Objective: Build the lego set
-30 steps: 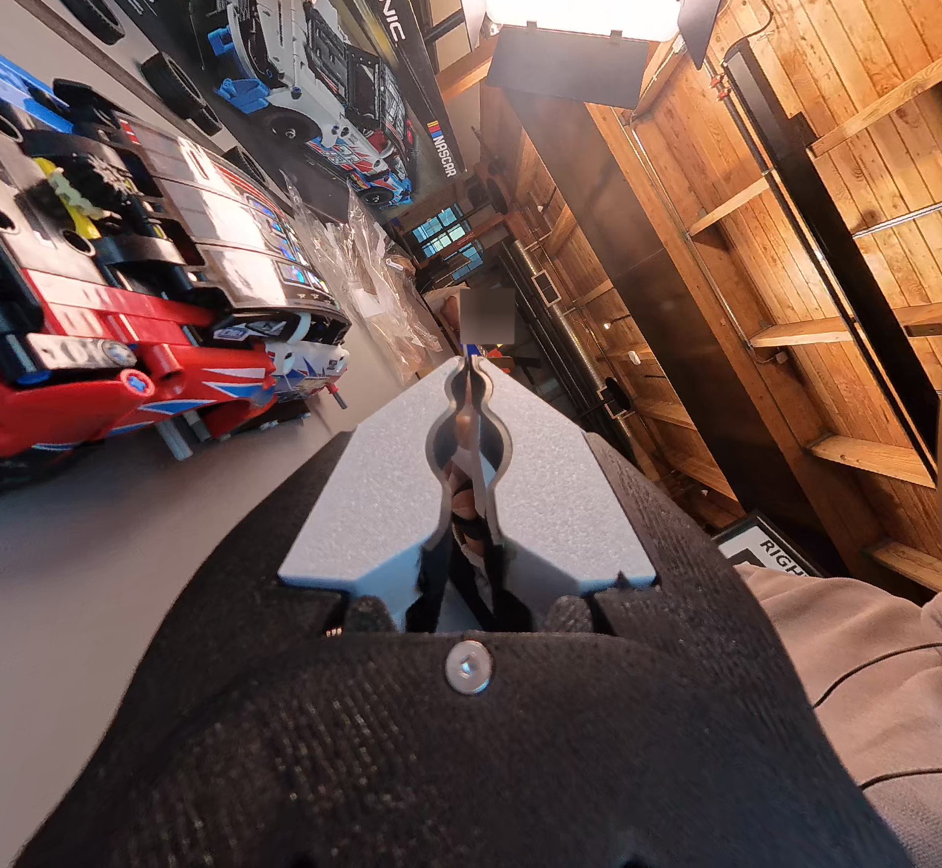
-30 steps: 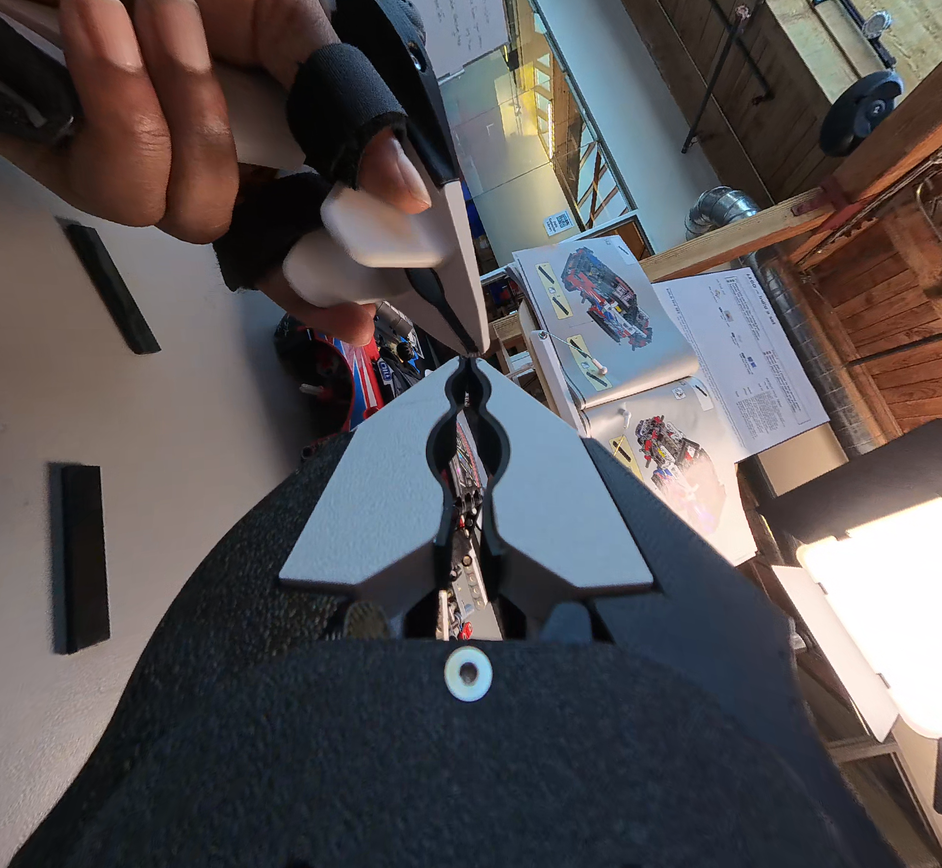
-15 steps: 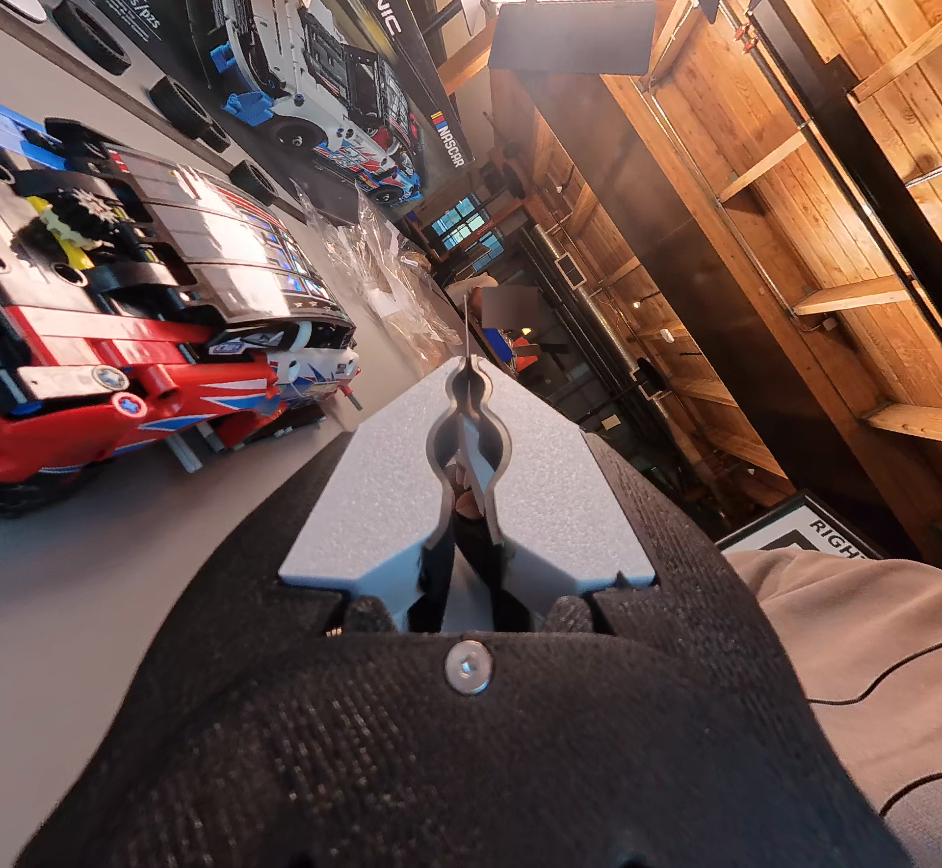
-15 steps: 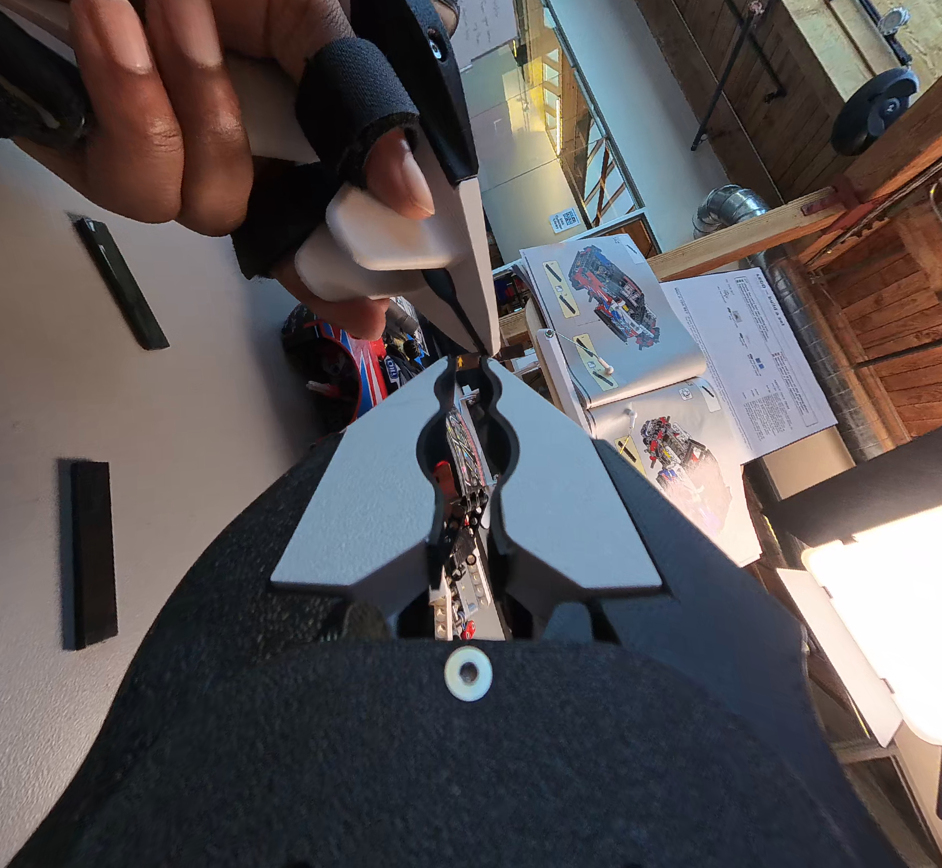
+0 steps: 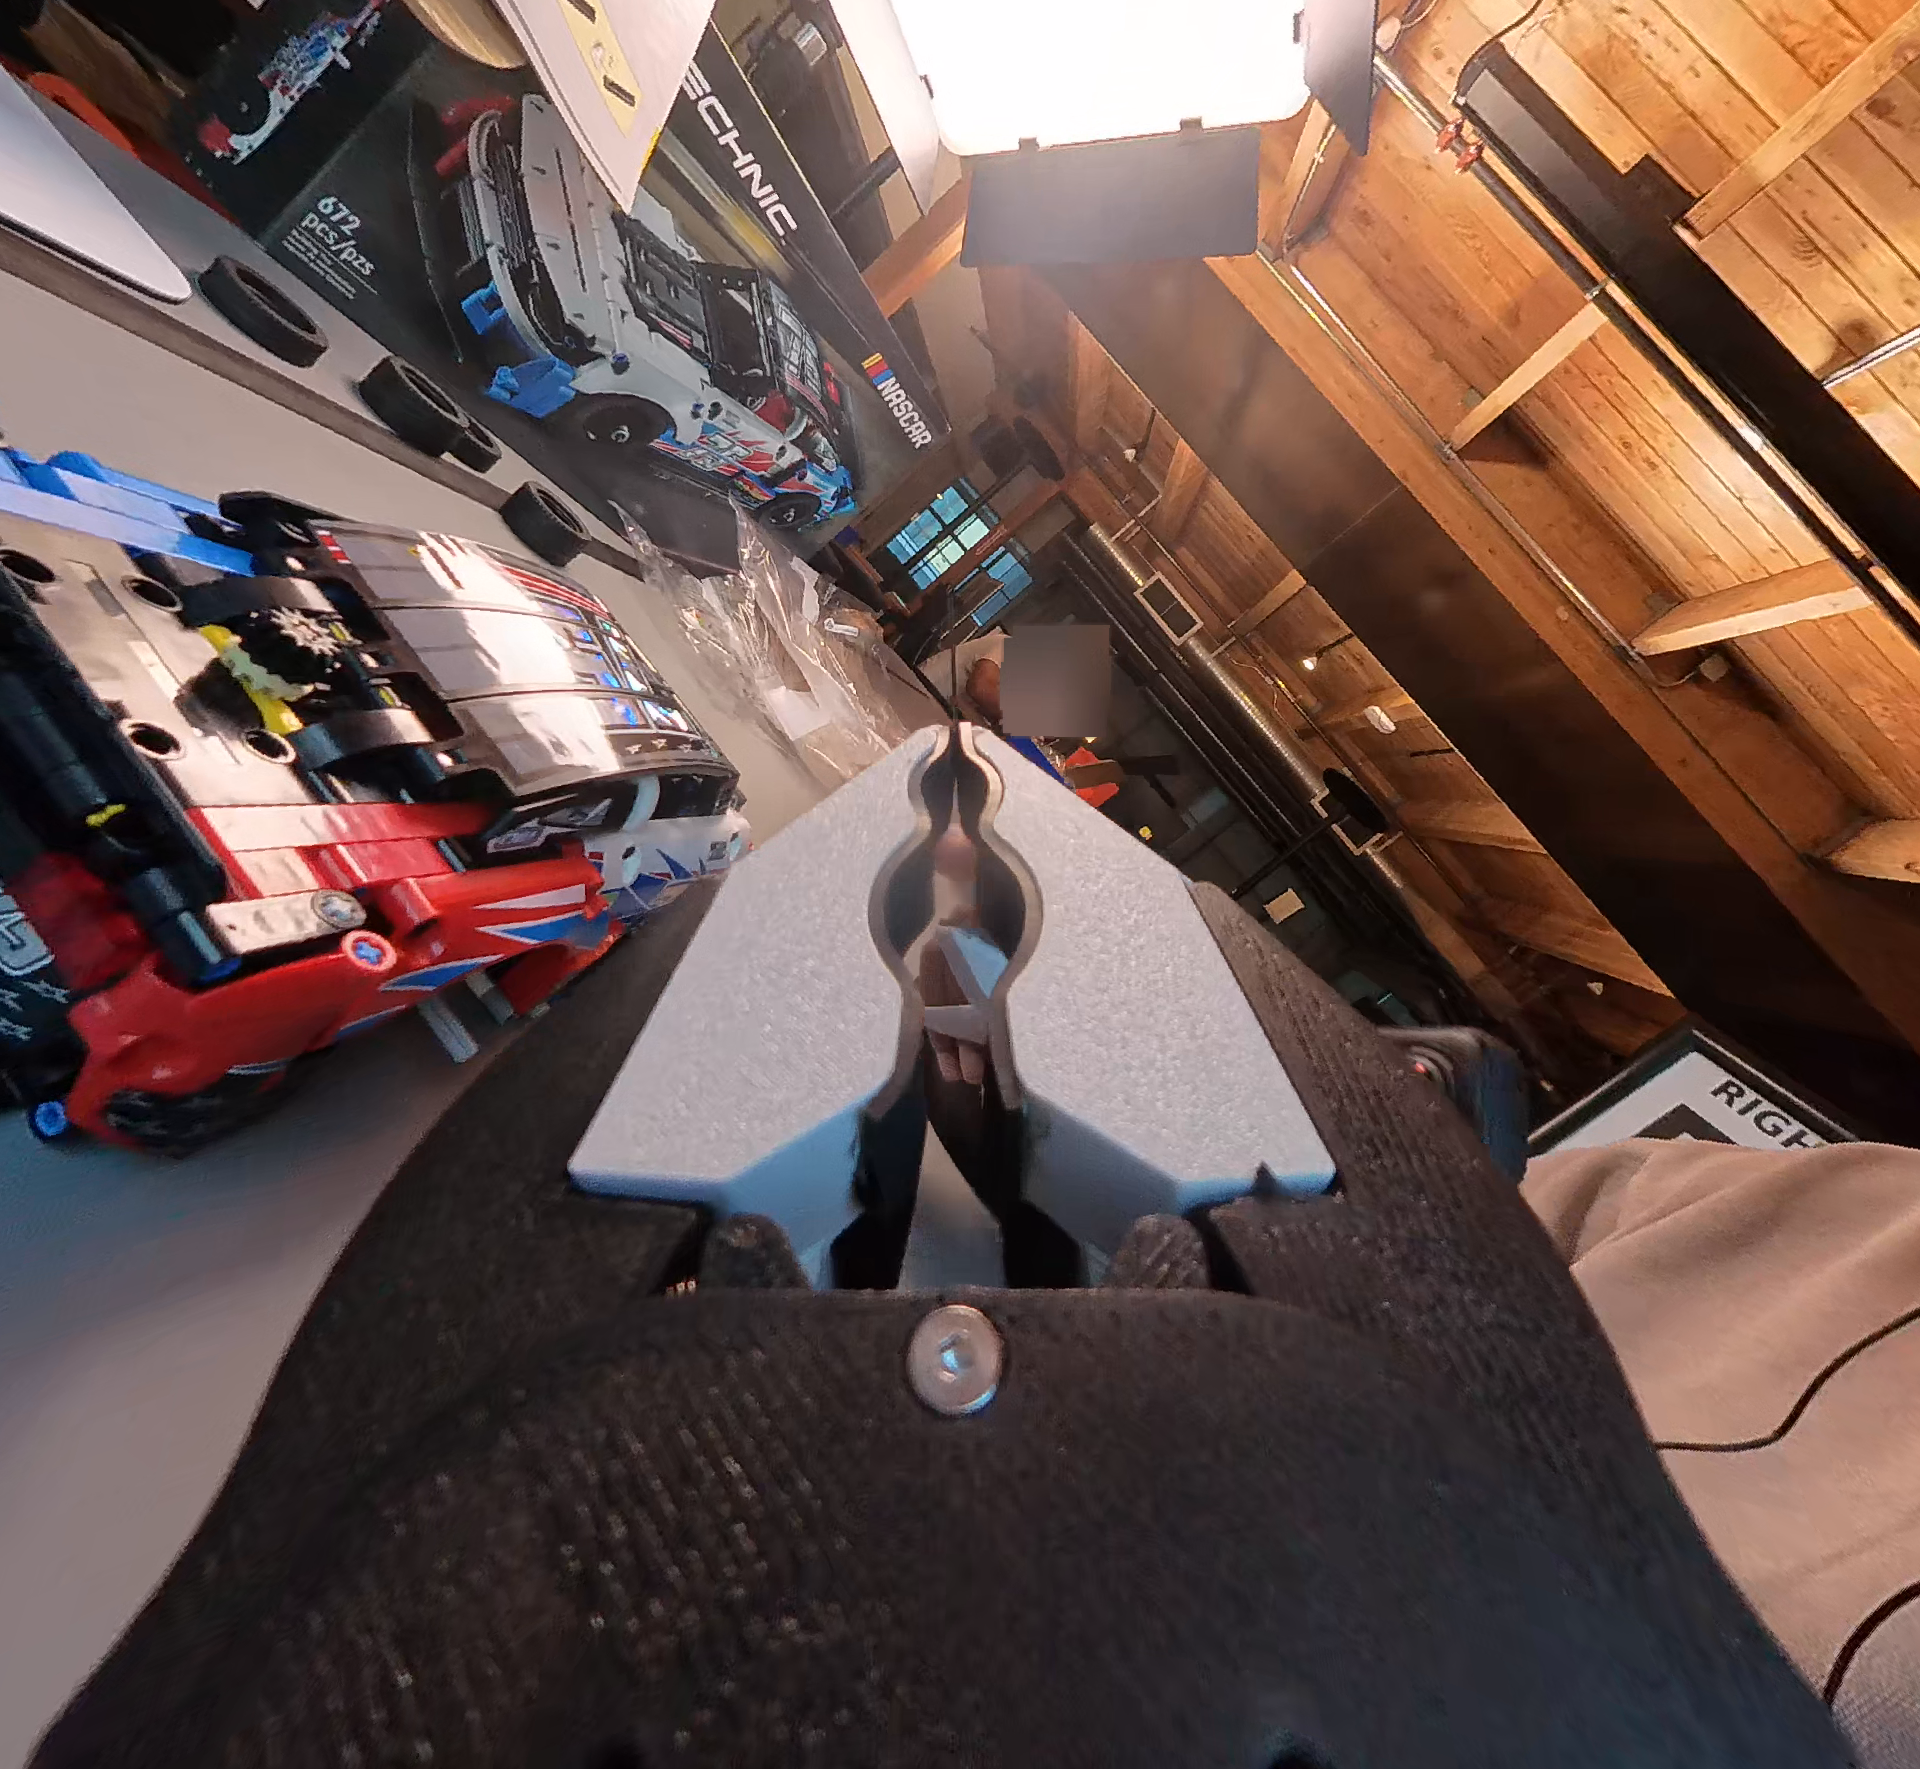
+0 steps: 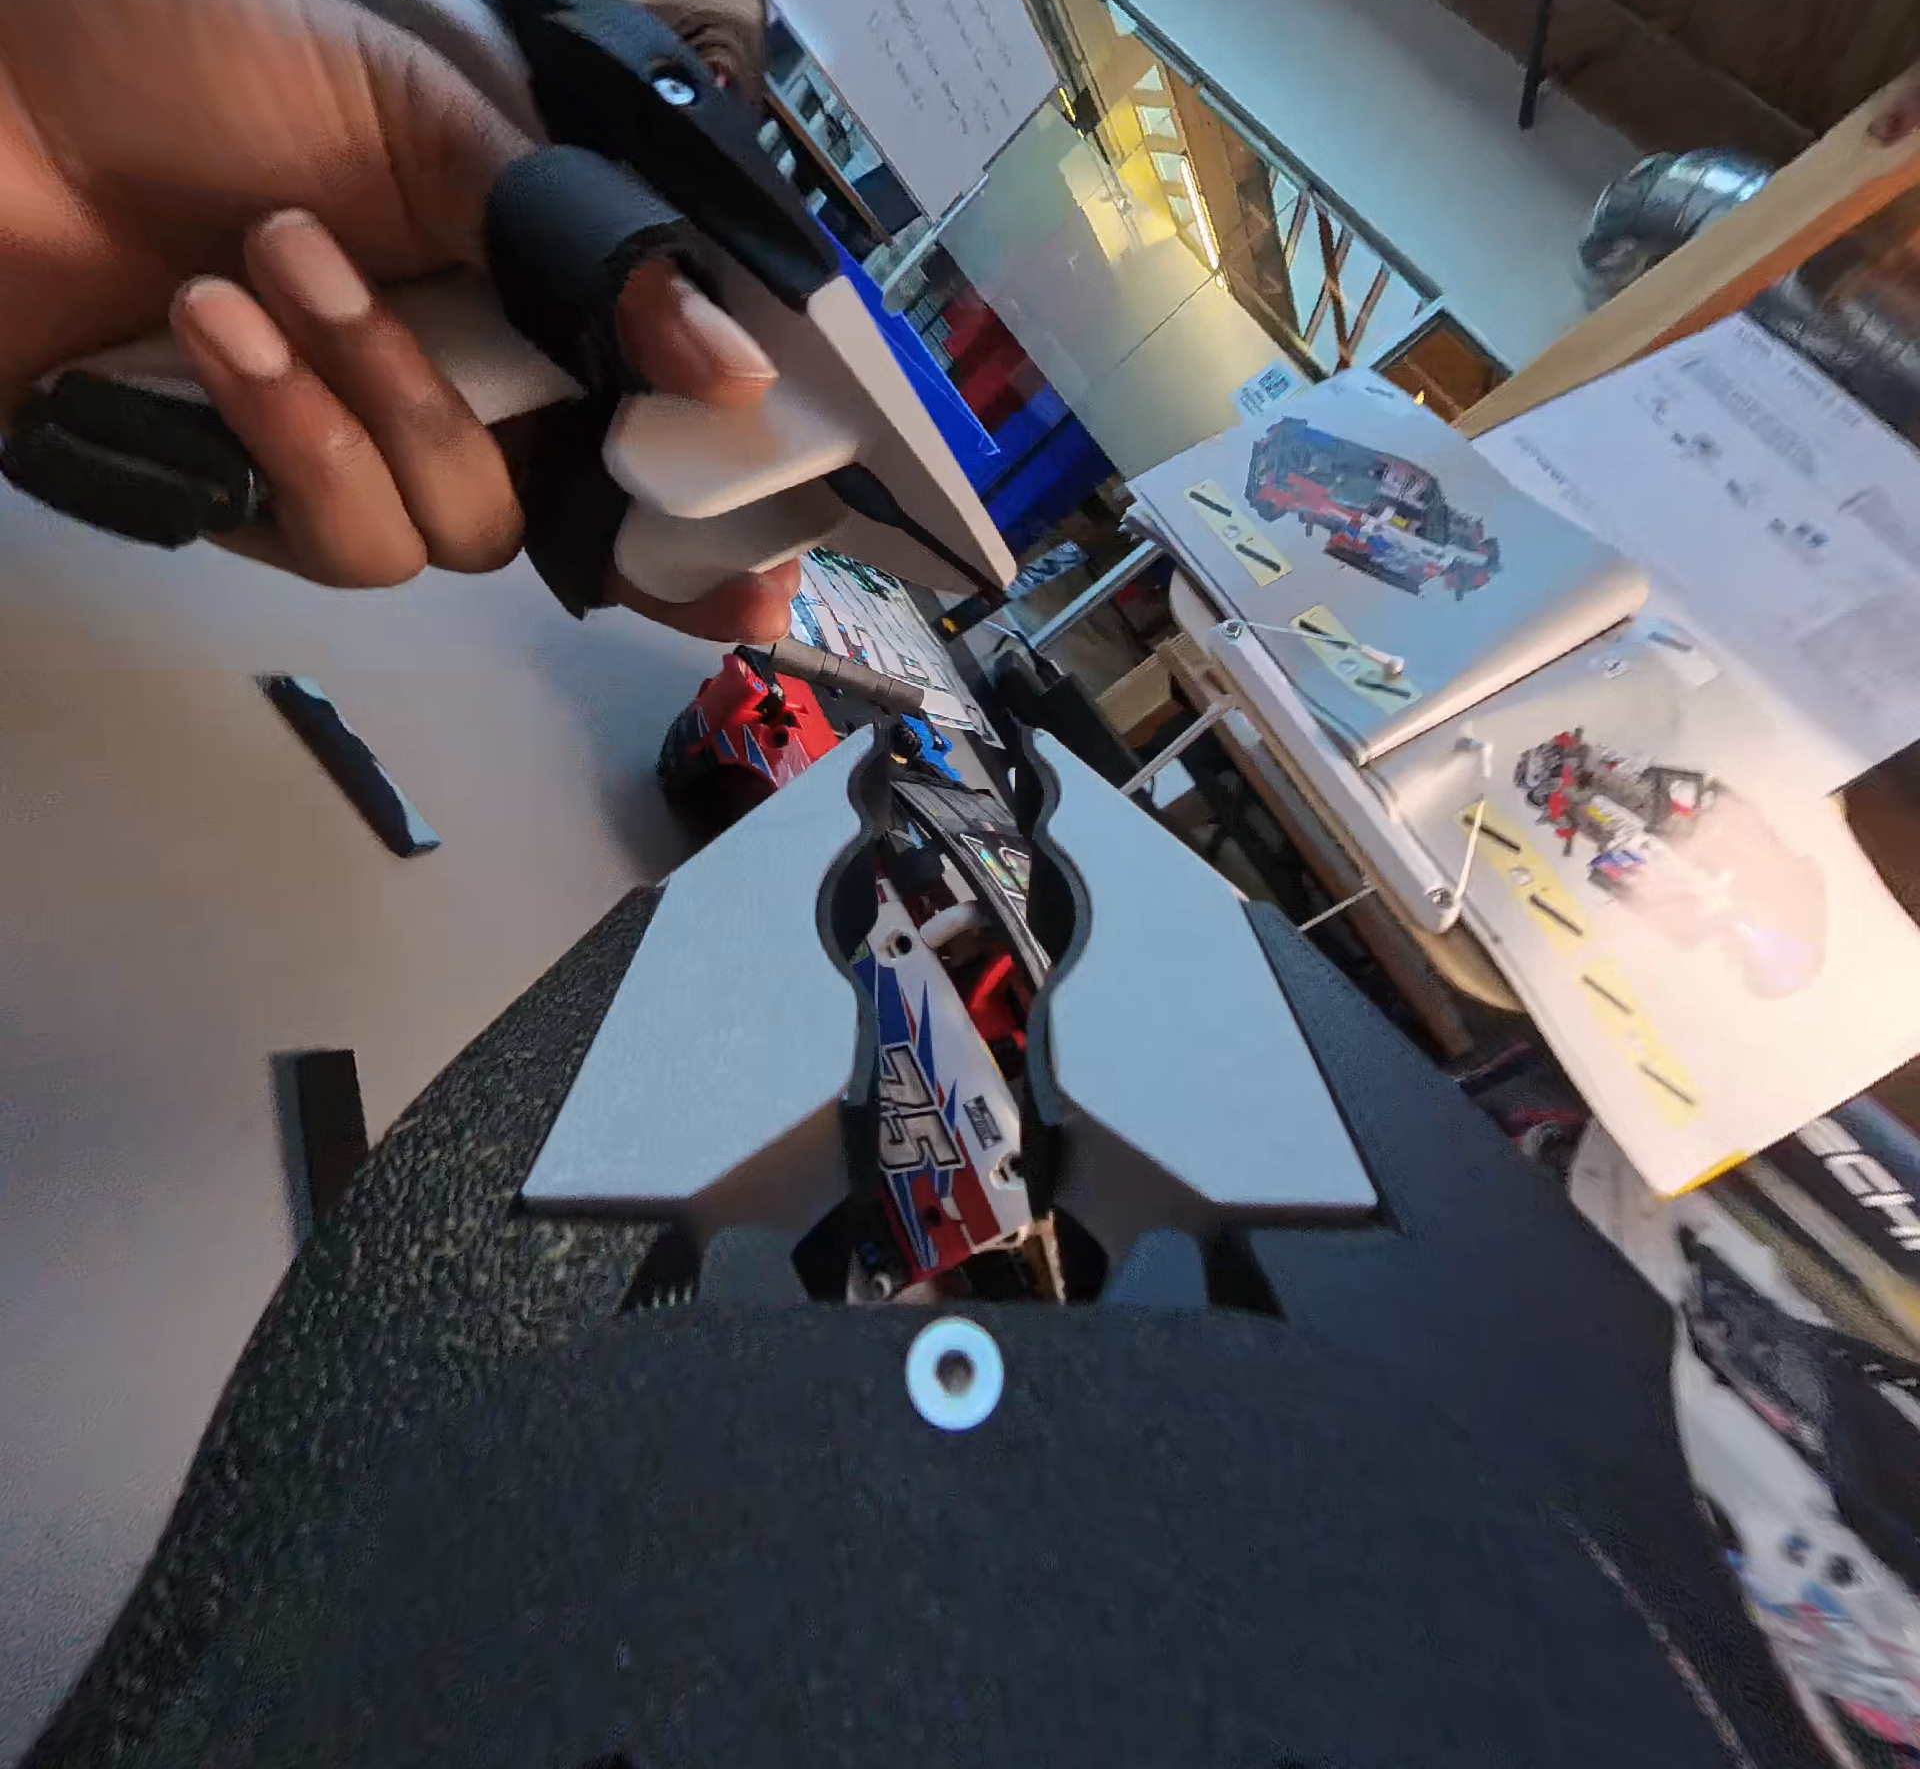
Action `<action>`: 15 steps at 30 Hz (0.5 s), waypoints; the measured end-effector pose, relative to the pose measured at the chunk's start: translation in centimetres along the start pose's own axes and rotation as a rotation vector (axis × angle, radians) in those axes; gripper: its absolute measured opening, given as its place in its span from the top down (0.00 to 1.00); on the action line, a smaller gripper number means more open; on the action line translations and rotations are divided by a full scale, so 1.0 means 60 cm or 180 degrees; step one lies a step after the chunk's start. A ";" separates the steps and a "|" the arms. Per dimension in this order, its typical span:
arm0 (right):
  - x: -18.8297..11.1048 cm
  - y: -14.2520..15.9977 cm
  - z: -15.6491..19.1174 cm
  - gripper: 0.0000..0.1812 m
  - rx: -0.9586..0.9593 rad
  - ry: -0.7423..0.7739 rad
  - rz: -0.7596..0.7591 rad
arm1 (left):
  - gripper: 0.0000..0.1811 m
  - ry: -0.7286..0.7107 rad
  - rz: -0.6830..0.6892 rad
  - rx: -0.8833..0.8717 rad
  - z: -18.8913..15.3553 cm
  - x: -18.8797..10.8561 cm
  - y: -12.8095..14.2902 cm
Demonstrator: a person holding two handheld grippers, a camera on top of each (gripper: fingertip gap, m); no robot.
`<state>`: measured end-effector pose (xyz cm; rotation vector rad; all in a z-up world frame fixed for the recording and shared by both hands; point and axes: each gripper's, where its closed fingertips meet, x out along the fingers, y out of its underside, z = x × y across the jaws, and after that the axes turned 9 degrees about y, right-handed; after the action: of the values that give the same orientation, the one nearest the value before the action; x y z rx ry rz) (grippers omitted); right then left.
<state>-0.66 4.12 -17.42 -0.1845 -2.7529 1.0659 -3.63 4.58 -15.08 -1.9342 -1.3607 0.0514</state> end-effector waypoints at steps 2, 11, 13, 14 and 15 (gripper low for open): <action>-0.002 0.001 -0.011 0.89 0.0516 -0.0091 0.0011 | 1.00 0.0047 -0.0036 0.0008 -0.003 -0.001 -0.003; -0.004 -0.035 -0.038 0.92 0.3633 -0.1006 -0.0111 | 1.00 0.0492 -0.0321 0.0002 -0.036 0.001 -0.017; 0.000 -0.038 -0.045 0.94 0.4038 -0.1060 -0.0141 | 1.00 0.0537 -0.0353 0.0000 -0.041 0.003 -0.018; 0.000 -0.042 -0.046 0.95 0.4144 -0.1076 -0.0183 | 1.00 0.0553 -0.0358 0.0013 -0.043 0.003 -0.017; 0.000 -0.046 -0.045 0.96 0.4219 -0.1090 -0.0199 | 1.00 0.0575 -0.0361 0.0020 -0.045 0.004 -0.017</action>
<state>-0.23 3.87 -13.61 0.2926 -1.6440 2.7250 -3.15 3.44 -12.47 -1.8058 -1.3440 -0.1698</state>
